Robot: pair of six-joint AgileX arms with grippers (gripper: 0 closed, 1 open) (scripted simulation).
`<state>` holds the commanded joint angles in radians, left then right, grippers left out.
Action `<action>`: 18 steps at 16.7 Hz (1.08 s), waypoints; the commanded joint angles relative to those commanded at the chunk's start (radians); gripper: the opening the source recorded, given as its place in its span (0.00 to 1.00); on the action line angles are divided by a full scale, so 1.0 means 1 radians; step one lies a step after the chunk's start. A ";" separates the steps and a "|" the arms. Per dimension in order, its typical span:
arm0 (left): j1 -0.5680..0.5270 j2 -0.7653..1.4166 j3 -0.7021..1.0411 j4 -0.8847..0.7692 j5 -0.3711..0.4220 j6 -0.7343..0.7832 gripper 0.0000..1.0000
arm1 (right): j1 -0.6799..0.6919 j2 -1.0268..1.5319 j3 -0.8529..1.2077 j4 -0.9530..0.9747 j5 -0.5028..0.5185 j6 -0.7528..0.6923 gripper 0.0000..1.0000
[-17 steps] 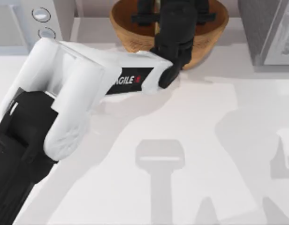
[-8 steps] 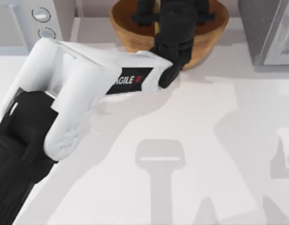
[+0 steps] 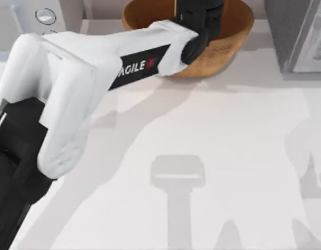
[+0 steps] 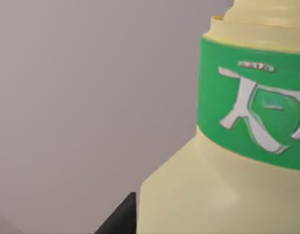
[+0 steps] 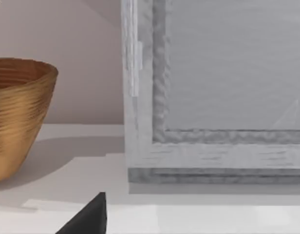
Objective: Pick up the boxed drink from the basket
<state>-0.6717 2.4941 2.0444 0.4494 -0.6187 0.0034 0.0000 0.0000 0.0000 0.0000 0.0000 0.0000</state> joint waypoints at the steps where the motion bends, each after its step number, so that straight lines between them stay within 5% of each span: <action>1: 0.000 -0.014 0.029 -0.041 0.000 0.000 0.00 | 0.000 0.000 0.000 0.000 0.000 0.000 1.00; 8: 0.000 -0.079 0.168 -0.234 -0.002 0.000 0.00 | 0.000 0.000 0.000 0.000 0.000 0.000 1.00; 18: 0.031 -0.169 0.068 -0.253 0.034 0.010 0.00 | 0.000 0.000 0.000 0.000 0.000 0.000 1.00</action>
<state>-0.6403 2.3249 2.1128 0.1959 -0.5850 0.0139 0.0000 0.0000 0.0000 0.0000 0.0000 0.0000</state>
